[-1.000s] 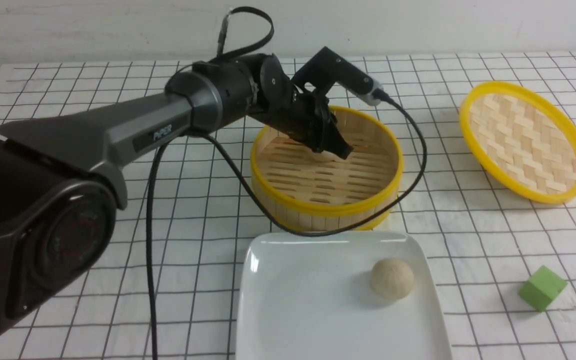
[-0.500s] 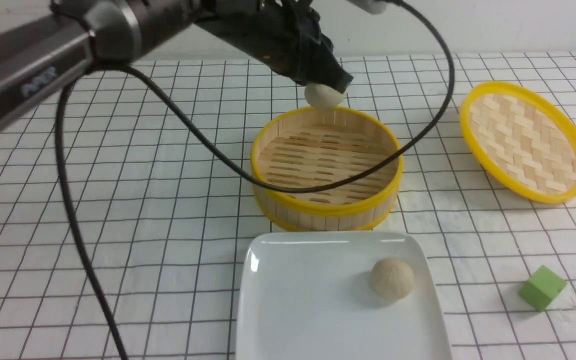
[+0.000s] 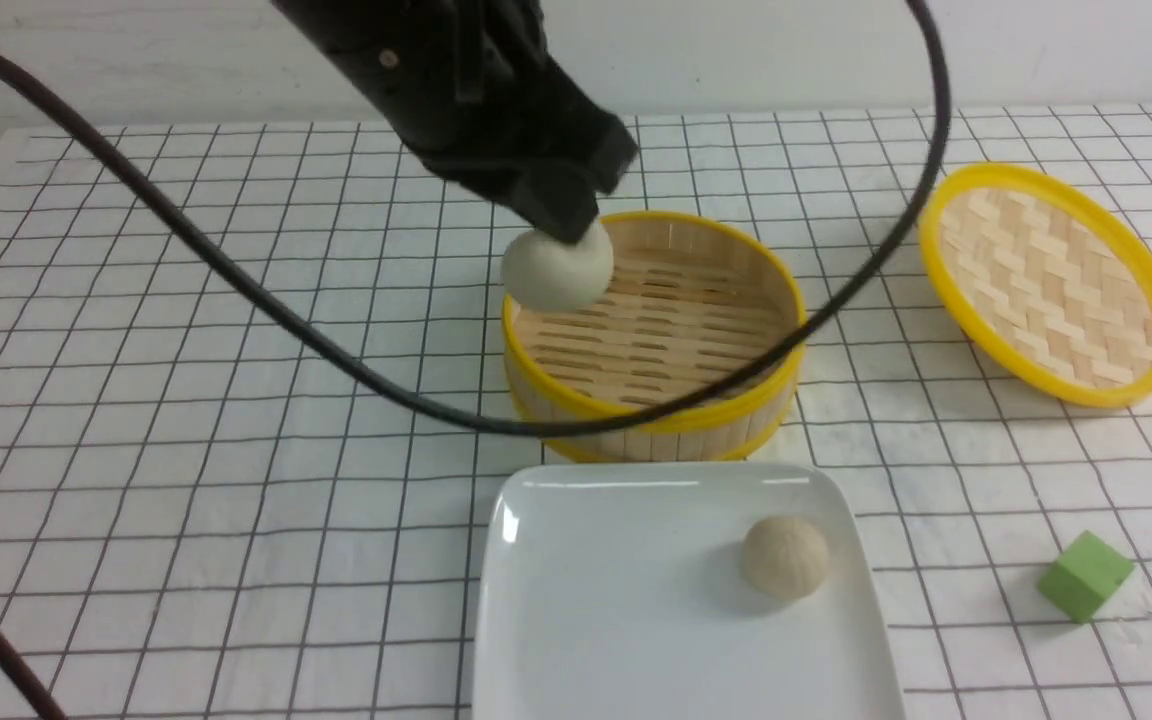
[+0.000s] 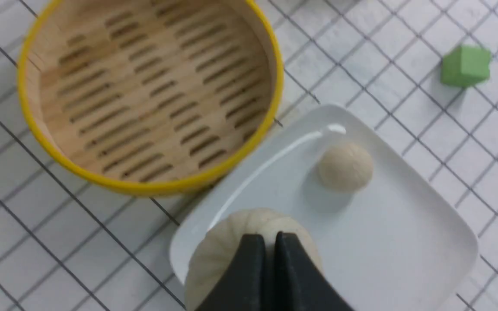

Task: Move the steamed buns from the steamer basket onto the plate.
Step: Use the left arm to put the steamed stuffed bun into the plate

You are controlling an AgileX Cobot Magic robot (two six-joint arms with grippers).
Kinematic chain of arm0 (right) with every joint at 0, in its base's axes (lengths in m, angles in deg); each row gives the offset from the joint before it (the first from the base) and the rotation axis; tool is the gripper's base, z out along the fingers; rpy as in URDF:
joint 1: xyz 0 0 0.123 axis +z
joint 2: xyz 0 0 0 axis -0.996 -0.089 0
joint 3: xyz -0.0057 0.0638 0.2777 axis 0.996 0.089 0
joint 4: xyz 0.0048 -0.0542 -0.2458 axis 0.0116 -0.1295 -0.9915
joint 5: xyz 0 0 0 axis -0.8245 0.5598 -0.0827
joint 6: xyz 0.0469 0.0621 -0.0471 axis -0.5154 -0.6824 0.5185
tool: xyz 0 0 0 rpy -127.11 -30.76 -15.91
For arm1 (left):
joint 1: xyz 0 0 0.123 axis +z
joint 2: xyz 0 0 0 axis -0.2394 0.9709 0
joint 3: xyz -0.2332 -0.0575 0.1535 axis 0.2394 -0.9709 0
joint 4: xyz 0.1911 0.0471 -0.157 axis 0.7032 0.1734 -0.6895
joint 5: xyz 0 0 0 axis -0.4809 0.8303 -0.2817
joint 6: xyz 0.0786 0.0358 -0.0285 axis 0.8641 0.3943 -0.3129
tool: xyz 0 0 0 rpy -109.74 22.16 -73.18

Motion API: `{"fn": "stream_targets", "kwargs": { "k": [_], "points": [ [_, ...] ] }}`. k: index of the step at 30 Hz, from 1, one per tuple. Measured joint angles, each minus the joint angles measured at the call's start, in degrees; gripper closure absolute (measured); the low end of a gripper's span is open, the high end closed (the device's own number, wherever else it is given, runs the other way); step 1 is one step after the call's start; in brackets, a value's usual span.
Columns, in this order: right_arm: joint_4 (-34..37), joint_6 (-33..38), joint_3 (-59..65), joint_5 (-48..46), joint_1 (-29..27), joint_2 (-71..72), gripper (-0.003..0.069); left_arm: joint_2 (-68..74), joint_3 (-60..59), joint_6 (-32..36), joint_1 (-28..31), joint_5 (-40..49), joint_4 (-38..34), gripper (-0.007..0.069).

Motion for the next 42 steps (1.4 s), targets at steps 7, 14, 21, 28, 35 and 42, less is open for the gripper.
{"fn": "stream_targets", "kwargs": {
  "k": [7,14,21,28,35,42],
  "points": [
    [0.0,0.06,0.0,0.0,0.0,0.07,0.0324,0.81,-13.71,-0.3,-7.98,-5.8,-1.95,0.0603],
    [-0.07,0.23,0.0,0.0,0.0,0.07,0.0326,3.73,-25.94,2.04,-12.97,-17.44,-2.29,0.0603],
    [-0.02,0.27,0.0,0.0,0.0,0.07,0.033,6.2,-27.53,4.65,-13.47,-28.67,-0.95,0.0602],
    [0.25,0.44,0.0,0.0,0.0,0.07,0.033,9.19,-27.53,4.7,-13.47,-32.5,5.04,0.0597],
    [0.25,0.44,0.0,0.0,0.0,0.07,0.033,12.77,-27.53,4.65,-13.47,-34.95,7.25,0.0597],
    [0.3,0.44,0.0,0.0,0.0,0.07,0.0331,14.77,-27.53,4.65,-13.47,-38.35,7.6,0.0595]
  ]
}}
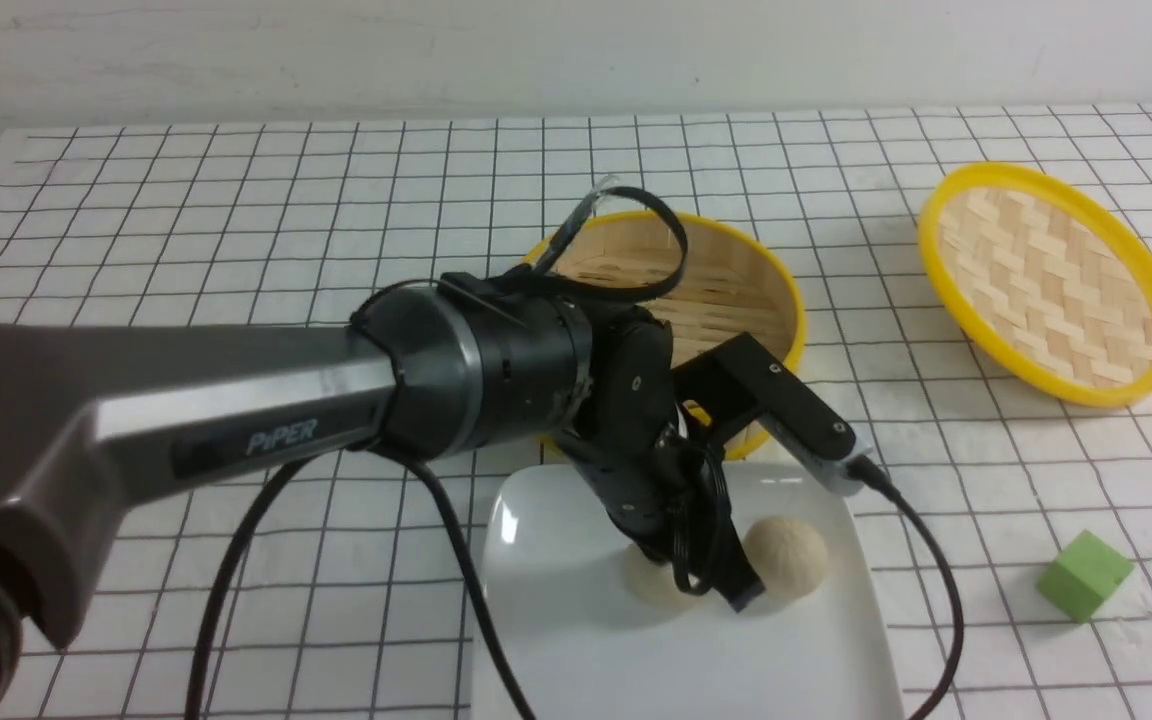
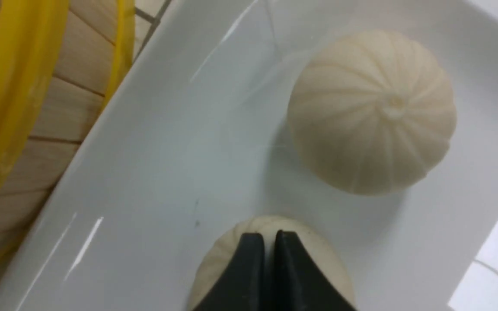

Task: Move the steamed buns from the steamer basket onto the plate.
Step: Use the left arm to put the steamed stuffed bun into the plate

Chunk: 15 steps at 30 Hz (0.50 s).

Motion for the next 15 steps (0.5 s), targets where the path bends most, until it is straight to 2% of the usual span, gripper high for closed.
{"fn": "stream_targets", "kwargs": {
  "k": [15],
  "points": [
    [0.19,0.0,0.0,0.0,0.0,0.0,0.0331,0.56,1.04,-1.0,0.0,1.29,0.28,0.0594]
  ]
}}
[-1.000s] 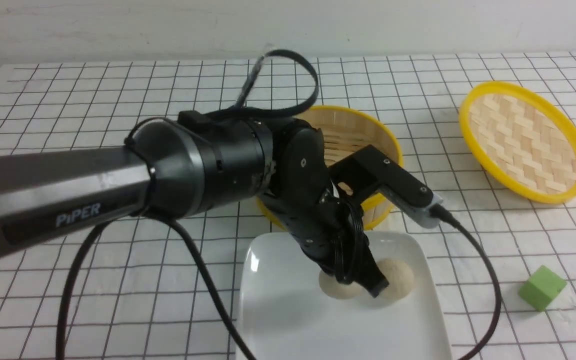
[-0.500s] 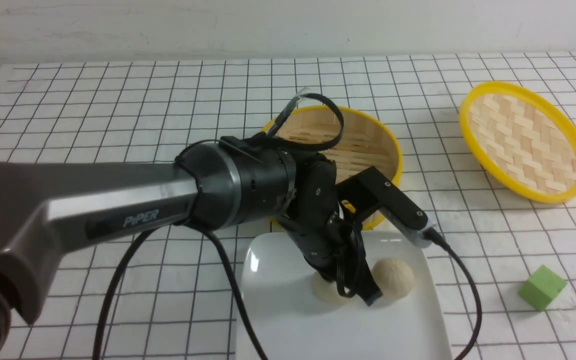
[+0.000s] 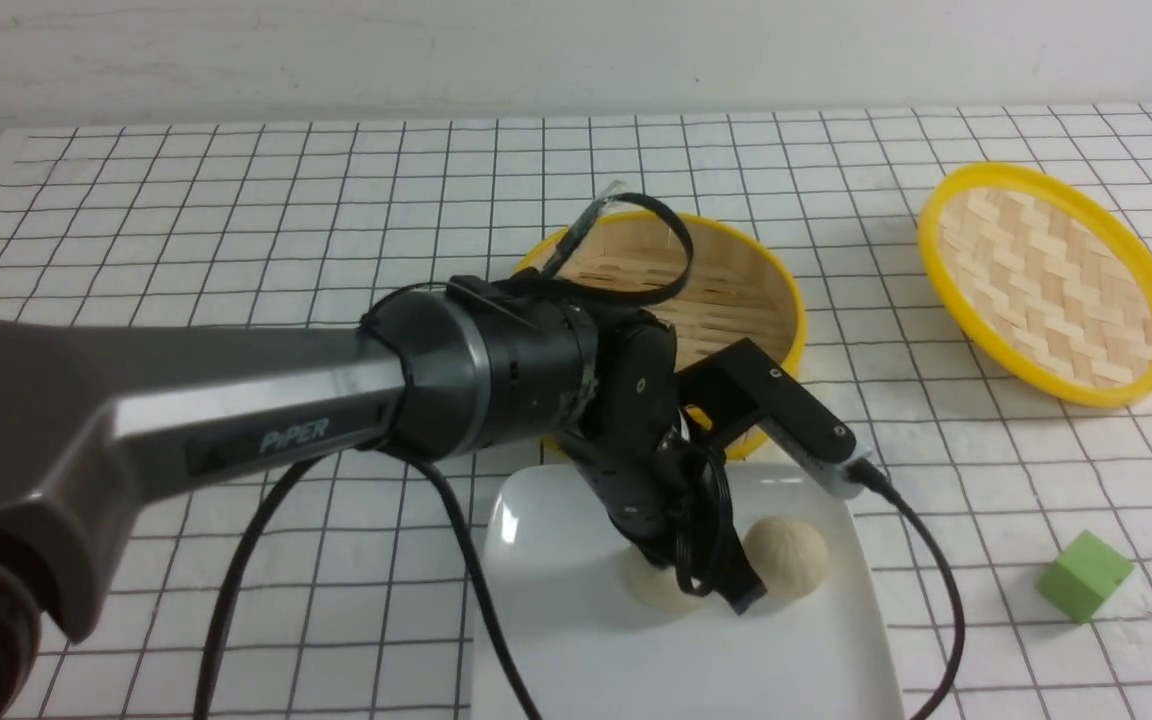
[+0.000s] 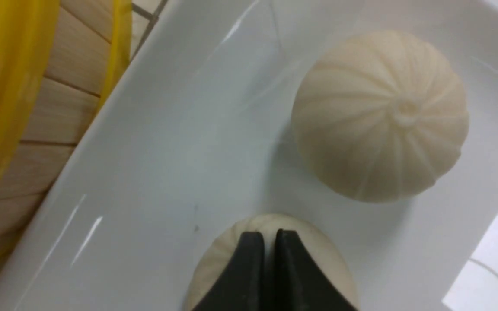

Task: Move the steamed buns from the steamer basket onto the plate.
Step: Use the left arm to put the steamed stuffed bun into the plate

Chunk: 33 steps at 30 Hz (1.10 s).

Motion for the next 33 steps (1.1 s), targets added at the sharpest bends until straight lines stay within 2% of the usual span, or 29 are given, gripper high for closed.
{"fn": "stream_targets", "kwargs": {
  "k": [7,11,17,19,23,26,33],
  "points": [
    [0.0,0.0,0.0,0.0,0.0,0.0,0.0331,-0.97,1.22,-1.5,0.0,1.63,1.18,0.0591],
    [0.0,0.0,0.0,0.0,0.0,0.0,0.0331,-2.39,1.74,-1.8,0.0,3.69,2.15,0.056],
    [0.0,0.0,0.0,0.0,0.0,0.0,0.0331,-2.86,1.86,-1.92,0.0,6.08,2.9,0.042],
    [0.0,0.0,0.0,0.0,0.0,0.0,0.0331,-3.13,1.86,-2.39,0.0,6.56,2.9,0.0328],
    [0.0,0.0,0.0,0.0,0.0,0.0,0.0331,-3.13,1.91,-3.61,0.0,6.63,2.9,0.0226],
    [0.0,0.0,0.0,0.0,0.0,0.0,0.0332,-3.6,1.91,-3.91,0.0,6.7,2.9,0.02],
    [-0.12,0.0,0.0,0.0,0.0,0.0,0.0332,-10.04,1.91,-4.83,0.0,7.52,4.56,0.0195]
  ]
}}
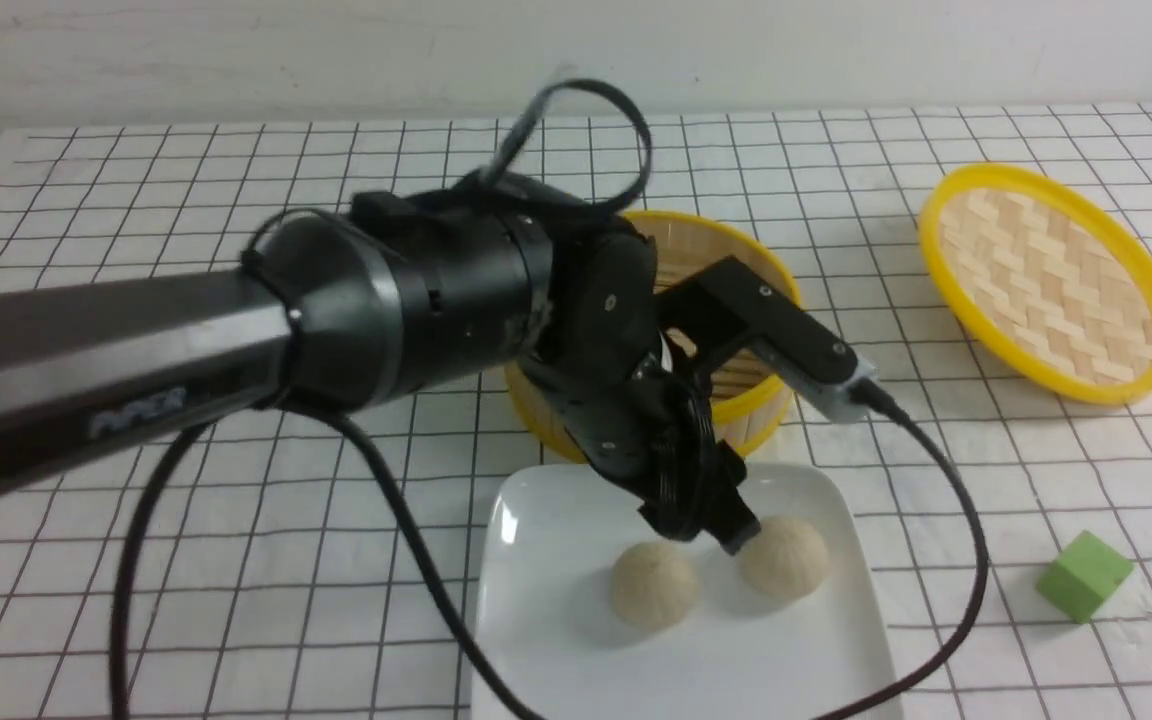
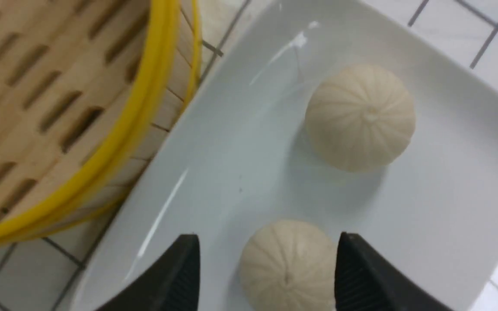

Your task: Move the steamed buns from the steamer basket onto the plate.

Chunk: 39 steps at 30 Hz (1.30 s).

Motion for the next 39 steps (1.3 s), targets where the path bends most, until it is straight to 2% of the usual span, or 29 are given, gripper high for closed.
{"fn": "stream_targets", "kwargs": {
  "k": [4,10,13,14,15,16,20,23,27,31,35,39],
  "points": [
    [-0.3,0.0,0.0,0.0,0.0,0.0,0.0332,-7.27,0.0,-1.34,0.0,0.45,1.63,0.0195],
    [-0.31,0.0,0.0,0.0,0.0,0.0,0.0332,-19.52,0.0,-7.26,0.0,1.68,7.17,0.0195],
    [-0.31,0.0,0.0,0.0,0.0,0.0,0.0332,-26.96,0.0,-11.01,0.0,3.43,14.66,0.0195],
    [-0.31,0.0,0.0,0.0,0.0,0.0,0.0332,-30.42,0.0,-13.96,0.0,4.96,19.17,0.0195],
    [-0.31,0.0,0.0,0.0,0.0,0.0,0.0332,-30.91,0.0,-14.57,0.0,5.18,19.17,0.0195],
    [-0.31,0.0,0.0,0.06,0.0,0.0,0.0332,-33.82,0.0,-17.14,0.0,6.36,22.43,0.0195],
    [-0.31,0.0,0.0,0.77,0.0,0.0,0.0332,-43.71,0.0,-29.64,0.0,13.98,33.17,0.0195],
    [-0.31,0.0,0.0,1.83,0.0,0.0,0.0332,-48.31,0.0,-33.3,0.0,20.33,38.31,0.0195],
    [-0.31,0.0,0.0,3.12,0.0,0.0,0.0332,-51.51,0.0,-33.6,0.0,26.65,40.48,0.0195],
    [-0.31,0.0,0.0,3.65,0.0,0.0,0.0332,-53.65,-0.65,-29.23,0.0,29.77,40.15,0.0195],
    [-0.25,0.0,0.0,4.04,0.0,0.0,0.0332,-55.55,-1.91,-23.76,0.0,29.77,36.54,0.0195],
    [0.09,0.0,0.0,4.07,0.0,0.0,0.0332,-58.24,-2.25,-23.11,0.0,29.77,31.86,0.0195]
  ]
}}
